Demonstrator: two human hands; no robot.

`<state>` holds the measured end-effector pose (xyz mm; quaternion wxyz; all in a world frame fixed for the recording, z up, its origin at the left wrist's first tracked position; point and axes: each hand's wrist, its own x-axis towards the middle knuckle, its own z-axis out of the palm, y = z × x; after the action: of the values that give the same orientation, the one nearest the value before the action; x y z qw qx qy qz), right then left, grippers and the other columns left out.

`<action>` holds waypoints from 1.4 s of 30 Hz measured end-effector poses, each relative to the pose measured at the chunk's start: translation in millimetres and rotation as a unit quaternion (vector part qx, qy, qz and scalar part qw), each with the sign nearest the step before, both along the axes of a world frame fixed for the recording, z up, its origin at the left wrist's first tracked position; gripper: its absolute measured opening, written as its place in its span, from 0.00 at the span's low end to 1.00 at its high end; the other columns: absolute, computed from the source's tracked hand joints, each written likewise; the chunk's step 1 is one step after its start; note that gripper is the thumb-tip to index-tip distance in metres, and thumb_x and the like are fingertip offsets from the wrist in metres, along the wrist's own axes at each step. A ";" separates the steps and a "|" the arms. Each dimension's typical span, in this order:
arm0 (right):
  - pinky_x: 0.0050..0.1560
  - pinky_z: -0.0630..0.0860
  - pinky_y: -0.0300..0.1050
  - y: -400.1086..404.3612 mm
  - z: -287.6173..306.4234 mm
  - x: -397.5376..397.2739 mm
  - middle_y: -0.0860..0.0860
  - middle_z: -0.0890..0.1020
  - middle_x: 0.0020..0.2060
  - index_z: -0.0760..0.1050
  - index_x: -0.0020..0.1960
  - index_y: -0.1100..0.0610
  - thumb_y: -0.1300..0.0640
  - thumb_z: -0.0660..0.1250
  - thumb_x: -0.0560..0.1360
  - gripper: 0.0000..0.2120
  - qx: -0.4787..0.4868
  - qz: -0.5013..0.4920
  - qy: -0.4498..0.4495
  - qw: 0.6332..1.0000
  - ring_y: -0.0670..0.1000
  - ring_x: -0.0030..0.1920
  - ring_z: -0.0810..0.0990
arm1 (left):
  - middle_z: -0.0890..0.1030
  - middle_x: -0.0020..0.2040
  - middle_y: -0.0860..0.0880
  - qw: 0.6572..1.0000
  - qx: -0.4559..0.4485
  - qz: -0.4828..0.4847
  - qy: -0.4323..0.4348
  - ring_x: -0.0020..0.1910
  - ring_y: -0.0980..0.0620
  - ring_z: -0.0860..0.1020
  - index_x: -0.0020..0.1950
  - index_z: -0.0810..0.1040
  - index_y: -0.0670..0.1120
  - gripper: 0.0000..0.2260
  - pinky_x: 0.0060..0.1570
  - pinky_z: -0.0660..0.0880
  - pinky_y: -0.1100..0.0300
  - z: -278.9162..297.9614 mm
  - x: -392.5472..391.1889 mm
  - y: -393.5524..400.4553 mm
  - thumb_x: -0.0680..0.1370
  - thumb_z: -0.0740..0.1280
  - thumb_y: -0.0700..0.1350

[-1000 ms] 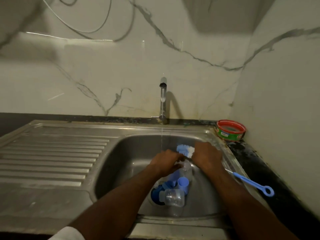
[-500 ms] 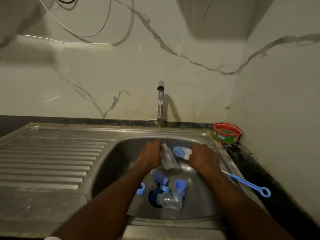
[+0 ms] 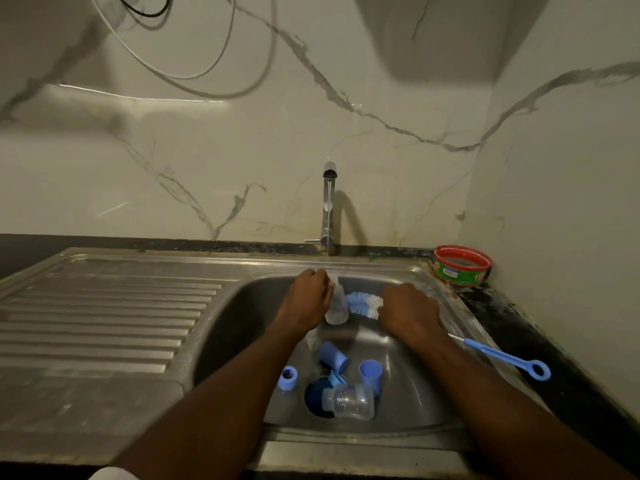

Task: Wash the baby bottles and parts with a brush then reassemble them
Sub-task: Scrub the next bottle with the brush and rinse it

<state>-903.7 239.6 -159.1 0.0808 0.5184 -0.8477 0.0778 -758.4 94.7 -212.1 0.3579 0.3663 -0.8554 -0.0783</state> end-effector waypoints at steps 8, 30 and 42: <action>0.46 0.72 0.45 -0.9 0.7 2.5 0.52 0.80 0.59 0.76 0.63 0.51 0.48 0.66 0.80 0.13 -0.004 -0.001 0.011 1.000 0.54 0.56 0.80 | 0.77 0.47 0.49 0.997 0.034 0.023 0.059 0.46 0.53 0.76 0.55 0.77 0.44 0.08 0.46 0.68 0.63 0.3 0.6 -8.0 0.84 0.62 0.47; 0.51 0.77 0.48 -12.1 -9.3 3.8 0.53 0.80 0.56 0.76 0.62 0.53 0.50 0.70 0.77 0.15 -0.012 0.000 0.018 1.000 0.54 0.54 0.81 | 0.78 0.59 0.40 0.736 0.532 -0.079 0.410 0.54 0.41 0.81 0.61 0.75 0.50 0.10 0.52 0.82 0.46 13.2 -11.3 0.0 0.82 0.65 0.52; 0.53 0.75 0.47 -14.1 -11.3 -2.4 0.54 0.81 0.59 0.76 0.64 0.54 0.51 0.69 0.78 0.16 -0.017 0.003 0.029 0.999 0.54 0.57 0.81 | 0.82 0.61 0.41 0.770 0.543 -0.243 0.230 0.60 0.43 0.82 0.67 0.75 0.43 0.23 0.60 0.79 0.52 16.6 4.1 -0.2 0.73 0.75 0.43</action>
<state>-906.1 225.5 -170.4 0.1141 0.5213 -0.8422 0.0772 -754.4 94.4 -195.5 0.2547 0.2501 -0.6229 -0.6961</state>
